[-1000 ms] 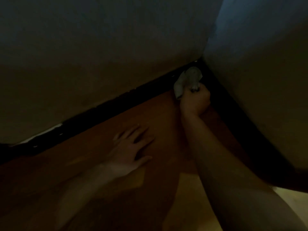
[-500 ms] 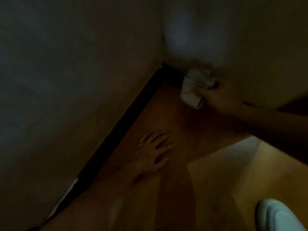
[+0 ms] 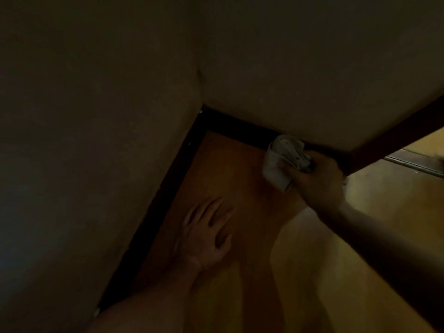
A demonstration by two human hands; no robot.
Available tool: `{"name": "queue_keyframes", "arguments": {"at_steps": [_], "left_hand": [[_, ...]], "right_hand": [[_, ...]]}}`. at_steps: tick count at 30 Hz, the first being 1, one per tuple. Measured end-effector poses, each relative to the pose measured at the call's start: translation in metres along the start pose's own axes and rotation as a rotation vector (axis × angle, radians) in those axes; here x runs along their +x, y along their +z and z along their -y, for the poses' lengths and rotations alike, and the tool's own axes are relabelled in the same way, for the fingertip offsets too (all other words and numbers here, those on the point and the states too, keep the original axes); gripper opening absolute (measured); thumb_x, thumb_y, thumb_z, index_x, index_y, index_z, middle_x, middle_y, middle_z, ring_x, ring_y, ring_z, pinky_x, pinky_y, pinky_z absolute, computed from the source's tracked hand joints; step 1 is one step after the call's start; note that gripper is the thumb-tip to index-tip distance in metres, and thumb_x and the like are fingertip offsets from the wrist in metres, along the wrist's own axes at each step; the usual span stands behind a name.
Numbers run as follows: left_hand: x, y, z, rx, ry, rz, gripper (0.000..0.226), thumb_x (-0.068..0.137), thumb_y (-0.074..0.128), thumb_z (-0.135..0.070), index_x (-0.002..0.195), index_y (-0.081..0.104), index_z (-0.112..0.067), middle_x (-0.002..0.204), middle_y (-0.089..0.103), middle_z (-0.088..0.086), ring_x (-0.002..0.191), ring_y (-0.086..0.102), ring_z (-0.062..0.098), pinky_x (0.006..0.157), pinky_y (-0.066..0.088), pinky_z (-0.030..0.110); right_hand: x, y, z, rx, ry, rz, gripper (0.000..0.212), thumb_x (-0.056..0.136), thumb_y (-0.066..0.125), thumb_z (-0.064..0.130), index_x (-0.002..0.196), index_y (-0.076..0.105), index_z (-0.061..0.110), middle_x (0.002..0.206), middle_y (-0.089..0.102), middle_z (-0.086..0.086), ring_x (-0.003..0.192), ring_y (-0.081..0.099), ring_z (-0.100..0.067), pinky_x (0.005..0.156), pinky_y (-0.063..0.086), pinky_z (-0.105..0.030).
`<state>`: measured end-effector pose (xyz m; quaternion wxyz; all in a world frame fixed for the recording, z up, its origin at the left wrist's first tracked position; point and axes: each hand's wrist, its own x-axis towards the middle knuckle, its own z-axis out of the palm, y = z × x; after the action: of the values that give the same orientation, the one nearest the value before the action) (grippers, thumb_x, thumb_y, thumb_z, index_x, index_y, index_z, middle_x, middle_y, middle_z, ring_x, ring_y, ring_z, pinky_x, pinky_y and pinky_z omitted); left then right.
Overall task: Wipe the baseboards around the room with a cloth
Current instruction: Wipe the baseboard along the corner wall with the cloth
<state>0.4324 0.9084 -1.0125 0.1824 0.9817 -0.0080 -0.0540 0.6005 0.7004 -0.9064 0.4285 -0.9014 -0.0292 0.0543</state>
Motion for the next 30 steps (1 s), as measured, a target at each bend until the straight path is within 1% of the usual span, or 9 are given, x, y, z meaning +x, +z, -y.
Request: {"name": "queue_keyframes", "arguments": {"at_steps": [3, 5, 8, 10, 12, 15, 19, 23, 30], "left_hand": [[0.002, 0.006, 0.004, -0.003, 0.014, -0.055, 0.064, 0.082, 0.058, -0.052, 0.144, 0.052, -0.037, 0.158, 0.039, -0.001, 0.143, 0.038, 0.021, 0.115, 0.032, 0.048], [0.002, 0.010, 0.006, -0.010, 0.019, -0.094, 0.062, 0.080, 0.061, -0.050, 0.140, 0.057, -0.035, 0.157, 0.042, -0.002, 0.141, 0.040, 0.020, 0.115, 0.031, 0.046], [0.002, 0.014, 0.007, 0.005, 0.020, -0.118, 0.060, 0.081, 0.060, -0.050, 0.138, 0.060, -0.033, 0.154, 0.046, 0.000, 0.140, 0.042, 0.022, 0.115, 0.029, 0.045], [0.002, 0.016, 0.008, 0.008, 0.035, -0.142, 0.059, 0.082, 0.058, -0.050, 0.138, 0.060, -0.031, 0.151, 0.049, 0.002, 0.139, 0.044, 0.023, 0.115, 0.030, 0.046], [0.002, 0.017, 0.009, -0.009, 0.050, -0.177, 0.061, 0.084, 0.058, -0.049, 0.141, 0.057, -0.031, 0.151, 0.049, 0.002, 0.140, 0.043, 0.023, 0.115, 0.030, 0.046], [0.001, 0.017, 0.009, -0.022, 0.049, -0.202, 0.062, 0.085, 0.057, -0.048, 0.145, 0.053, -0.032, 0.152, 0.048, 0.000, 0.141, 0.041, 0.021, 0.116, 0.026, 0.043], [0.001, 0.018, 0.009, -0.017, 0.048, -0.205, 0.063, 0.085, 0.055, -0.050, 0.145, 0.052, -0.033, 0.152, 0.046, -0.002, 0.141, 0.041, 0.020, 0.116, 0.024, 0.042], [0.000, 0.018, 0.011, -0.007, 0.052, -0.194, 0.065, 0.086, 0.057, -0.050, 0.148, 0.047, -0.035, 0.155, 0.043, -0.002, 0.142, 0.038, 0.020, 0.118, 0.020, 0.041], [0.002, 0.017, 0.010, 0.008, 0.049, -0.168, 0.065, 0.087, 0.056, -0.049, 0.149, 0.047, -0.034, 0.156, 0.043, 0.000, 0.144, 0.036, 0.021, 0.118, 0.024, 0.043]], "right_hand": [[0.001, 0.046, -0.018, 0.021, 0.057, -0.077, 0.014, 0.085, 0.073, 0.042, 0.084, 0.066, 0.030, 0.071, 0.062, 0.017, 0.069, 0.060, 0.005, 0.054, 0.039, -0.011], [0.002, 0.076, -0.022, 0.039, 0.051, -0.092, 0.012, 0.087, 0.071, 0.038, 0.086, 0.067, 0.027, 0.074, 0.063, 0.014, 0.070, 0.059, 0.005, 0.056, 0.039, -0.007], [0.011, 0.115, -0.011, 0.095, 0.002, -0.121, 0.011, 0.088, 0.068, 0.027, 0.094, 0.070, 0.019, 0.090, 0.071, -0.003, 0.083, 0.065, -0.017, 0.070, 0.050, -0.030], [0.025, 0.137, 0.006, 0.099, -0.008, -0.142, 0.017, 0.086, 0.067, 0.024, 0.101, 0.071, 0.015, 0.099, 0.071, -0.009, 0.091, 0.066, -0.024, 0.077, 0.051, -0.036], [0.040, 0.155, 0.021, 0.102, 0.019, -0.171, 0.020, 0.086, 0.067, 0.028, 0.099, 0.071, 0.014, 0.099, 0.071, -0.010, 0.092, 0.066, -0.026, 0.072, 0.051, -0.034], [0.052, 0.166, 0.023, 0.095, 0.123, -0.276, 0.022, 0.084, 0.066, 0.038, 0.087, 0.069, 0.017, 0.090, 0.071, -0.007, 0.084, 0.066, -0.026, 0.061, 0.037, -0.026], [0.055, 0.169, 0.019, 0.048, 0.152, -0.373, 0.023, 0.083, 0.066, 0.042, 0.085, 0.069, 0.019, 0.087, 0.070, -0.006, 0.083, 0.066, -0.027, 0.061, 0.034, -0.025], [0.061, 0.180, 0.034, 0.018, 0.069, -0.273, 0.019, 0.083, 0.065, 0.038, 0.091, 0.070, 0.021, 0.093, 0.071, -0.007, 0.088, 0.066, -0.028, 0.063, 0.038, -0.026], [0.055, 0.168, 0.025, 0.050, 0.138, -0.401, 0.023, 0.080, 0.067, 0.041, 0.086, 0.072, 0.020, 0.087, 0.072, -0.004, 0.082, 0.067, -0.025, 0.061, 0.033, -0.024]]}}
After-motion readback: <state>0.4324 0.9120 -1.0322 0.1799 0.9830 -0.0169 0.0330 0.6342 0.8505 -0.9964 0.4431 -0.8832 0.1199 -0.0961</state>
